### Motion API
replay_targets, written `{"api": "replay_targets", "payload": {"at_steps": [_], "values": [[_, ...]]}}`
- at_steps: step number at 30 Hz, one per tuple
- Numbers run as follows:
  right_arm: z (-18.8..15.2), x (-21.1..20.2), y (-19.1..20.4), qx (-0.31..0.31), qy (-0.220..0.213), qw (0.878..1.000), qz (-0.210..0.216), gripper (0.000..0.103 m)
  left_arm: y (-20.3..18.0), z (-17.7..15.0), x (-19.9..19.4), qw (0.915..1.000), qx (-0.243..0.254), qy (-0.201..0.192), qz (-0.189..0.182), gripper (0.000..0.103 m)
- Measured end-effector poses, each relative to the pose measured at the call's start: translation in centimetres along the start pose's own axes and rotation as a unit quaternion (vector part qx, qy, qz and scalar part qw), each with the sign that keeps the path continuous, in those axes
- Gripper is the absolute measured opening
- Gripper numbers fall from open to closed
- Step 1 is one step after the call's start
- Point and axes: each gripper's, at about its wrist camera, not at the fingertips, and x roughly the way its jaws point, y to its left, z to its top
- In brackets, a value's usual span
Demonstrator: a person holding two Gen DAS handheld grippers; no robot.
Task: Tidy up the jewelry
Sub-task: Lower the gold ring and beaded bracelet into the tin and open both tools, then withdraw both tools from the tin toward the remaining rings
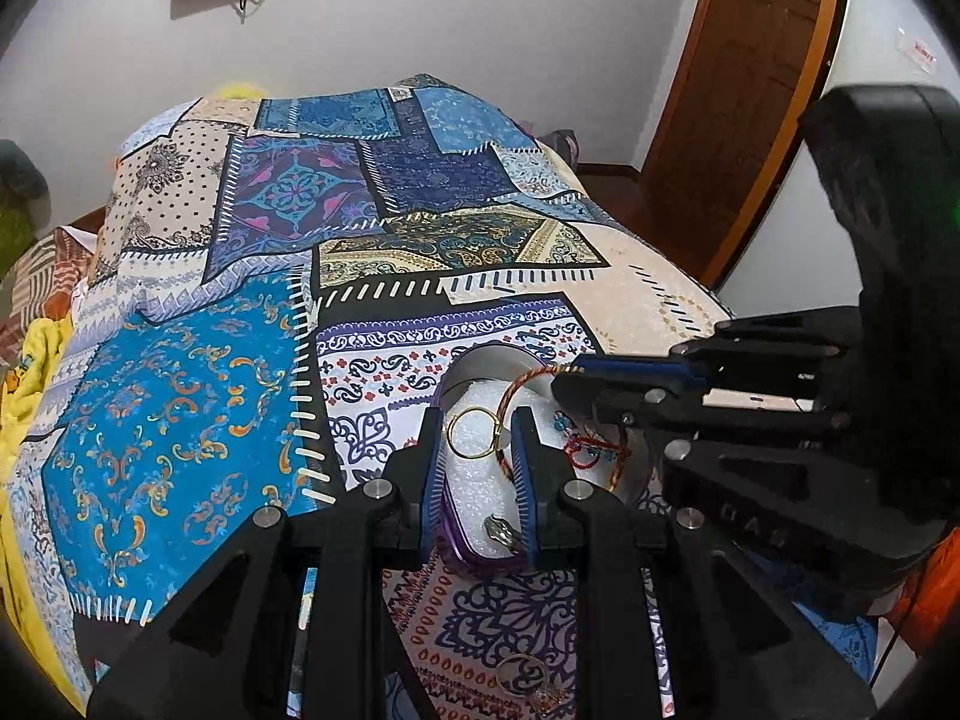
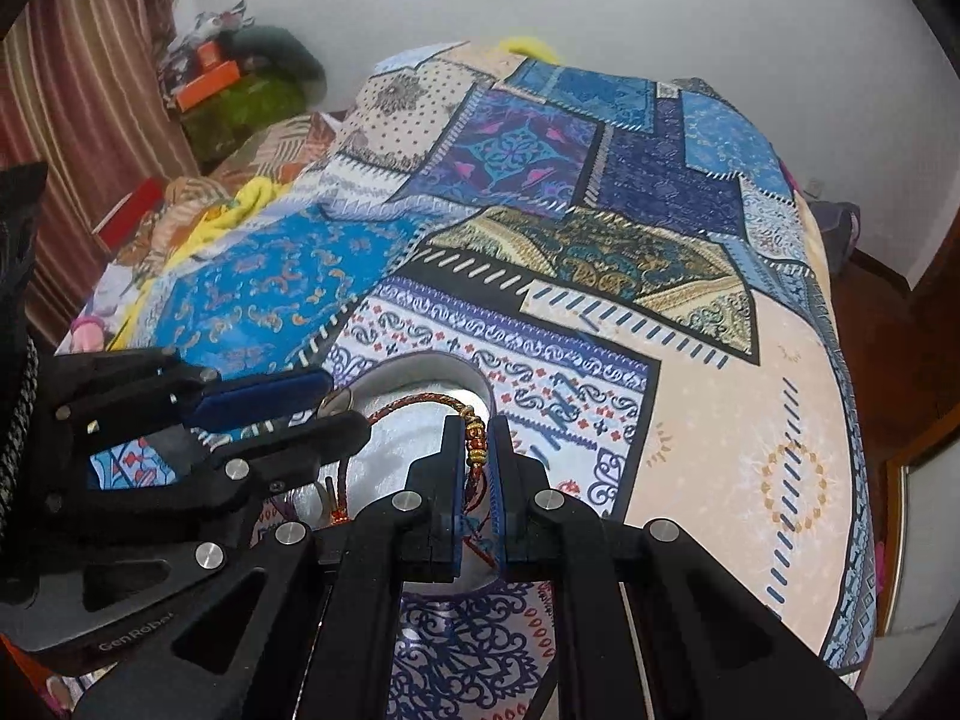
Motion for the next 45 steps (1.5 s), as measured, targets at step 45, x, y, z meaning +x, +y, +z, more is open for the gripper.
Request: {"api": "replay_targets", "payload": {"at_steps": [45], "values": [[-7.3, -7.9, 2.3, 0.039, -0.013, 0.998, -0.056, 0.039, -0.1, -8.7, -8.8, 0.9980, -0.040, 0.026, 0.041, 0.045]]}}
